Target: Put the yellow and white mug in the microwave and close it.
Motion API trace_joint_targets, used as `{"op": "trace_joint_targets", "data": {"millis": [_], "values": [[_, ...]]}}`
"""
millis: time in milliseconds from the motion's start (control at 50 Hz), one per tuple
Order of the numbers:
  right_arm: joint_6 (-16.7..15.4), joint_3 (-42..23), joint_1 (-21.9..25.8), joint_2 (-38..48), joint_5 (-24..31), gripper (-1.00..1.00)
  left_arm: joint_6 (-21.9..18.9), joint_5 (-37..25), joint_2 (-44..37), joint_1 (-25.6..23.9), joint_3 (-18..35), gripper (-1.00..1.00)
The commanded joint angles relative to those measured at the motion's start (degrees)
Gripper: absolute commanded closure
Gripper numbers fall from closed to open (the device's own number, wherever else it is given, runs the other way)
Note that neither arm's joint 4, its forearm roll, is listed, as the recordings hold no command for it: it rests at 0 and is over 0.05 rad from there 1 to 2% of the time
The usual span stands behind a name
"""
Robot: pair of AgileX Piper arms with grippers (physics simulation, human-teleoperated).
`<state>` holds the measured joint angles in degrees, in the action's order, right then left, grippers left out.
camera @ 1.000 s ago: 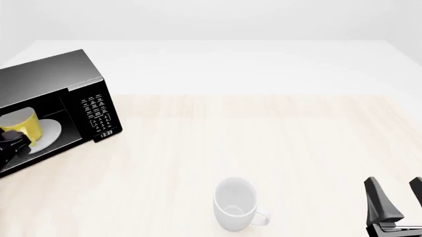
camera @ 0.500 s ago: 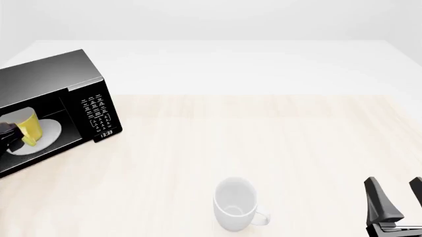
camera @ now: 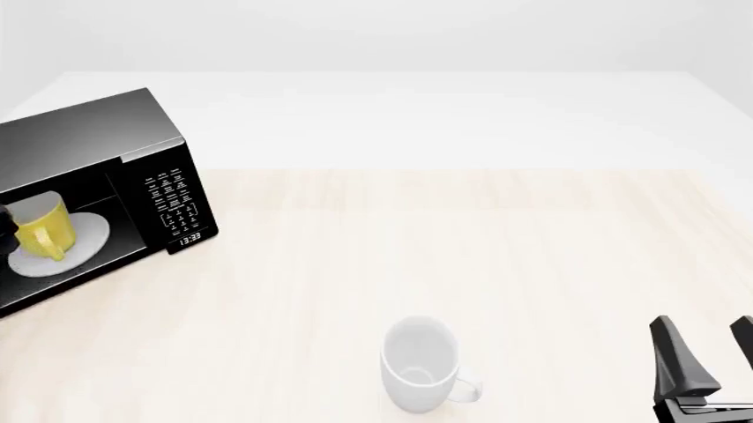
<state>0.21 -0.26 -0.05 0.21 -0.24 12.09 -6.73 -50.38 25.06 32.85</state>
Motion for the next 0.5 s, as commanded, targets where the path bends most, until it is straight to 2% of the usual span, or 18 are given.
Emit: {"op": "trace_joint_targets", "data": {"millis": [20, 500], "values": [[0.0, 0.0, 0.0, 0.0, 0.0, -1.0, -0.1, -3.7, 3.0, 0.6, 1.9, -1.0], [0.0, 0.0, 0.0, 0.0, 0.0, -1.0, 0.8, -10.8, 7.3, 3.1, 6.0, -1.0]]}}
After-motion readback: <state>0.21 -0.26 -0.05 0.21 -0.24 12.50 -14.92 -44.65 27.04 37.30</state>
